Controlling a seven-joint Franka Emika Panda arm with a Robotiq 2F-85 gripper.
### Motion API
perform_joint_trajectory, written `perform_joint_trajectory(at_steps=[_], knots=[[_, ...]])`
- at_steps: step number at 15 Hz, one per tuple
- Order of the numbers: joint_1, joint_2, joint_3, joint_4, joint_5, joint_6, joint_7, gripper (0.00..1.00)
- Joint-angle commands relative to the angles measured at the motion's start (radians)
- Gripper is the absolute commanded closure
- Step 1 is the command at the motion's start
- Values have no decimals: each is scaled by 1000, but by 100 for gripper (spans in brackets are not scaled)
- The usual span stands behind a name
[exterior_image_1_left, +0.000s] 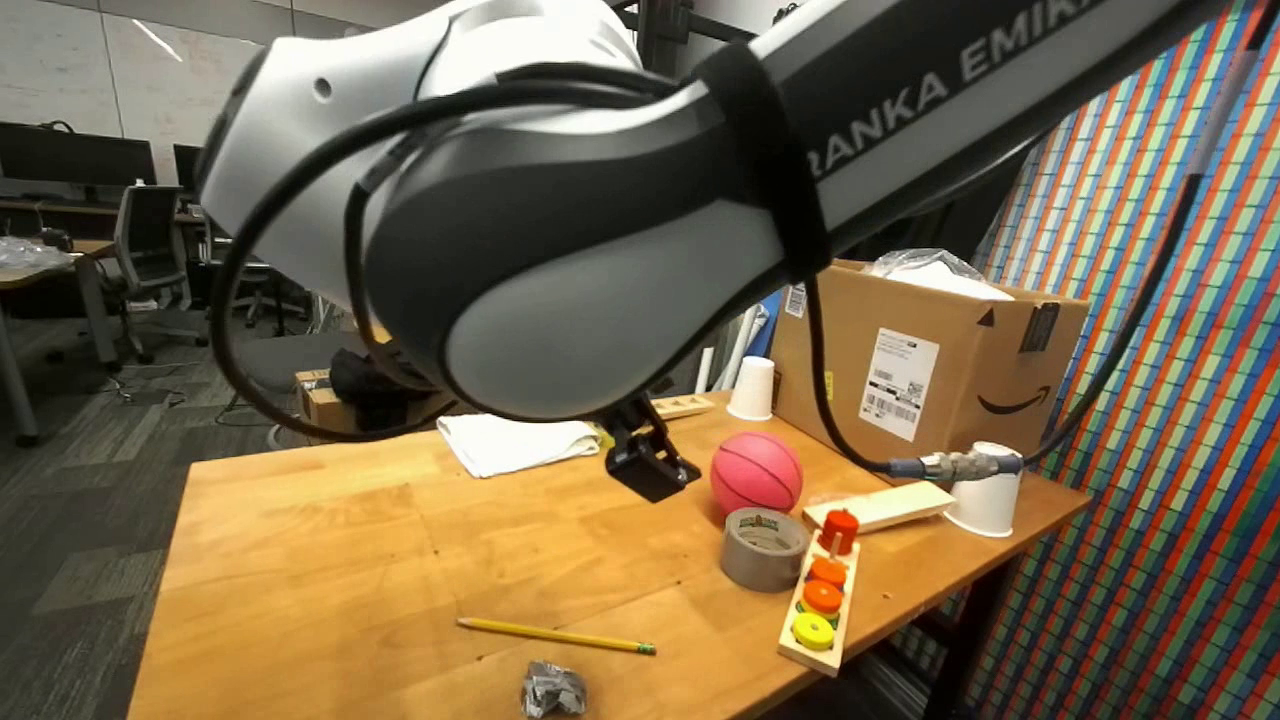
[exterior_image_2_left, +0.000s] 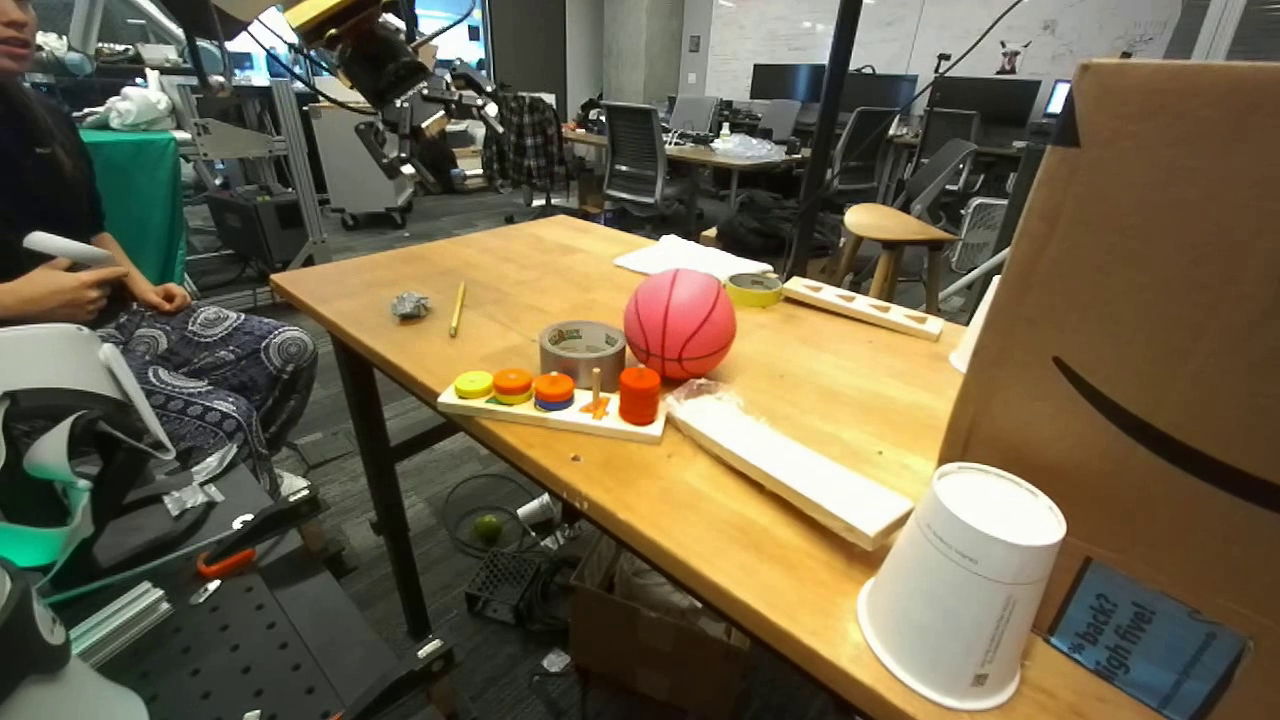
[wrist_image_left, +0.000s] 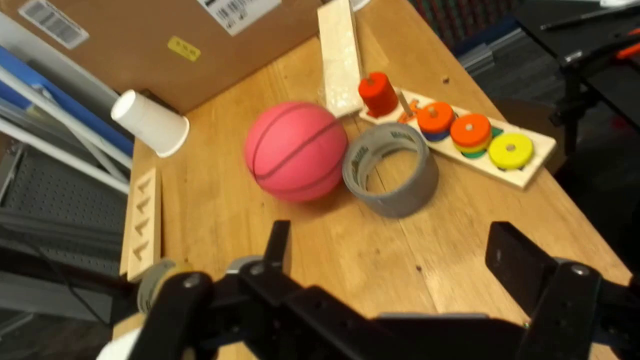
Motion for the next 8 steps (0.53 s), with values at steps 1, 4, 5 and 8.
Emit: perform_joint_trajectory(at_steps=[1, 4, 5, 8], knots=[[-10, -37, 2, -36, 70, 191, -78, 0], [-24, -28, -14, -50, 116, 310, -148, 0], [-28, -22, -22, -52, 123, 318, -165, 0], [-47, -17, -48, -62, 125, 306, -224, 0]])
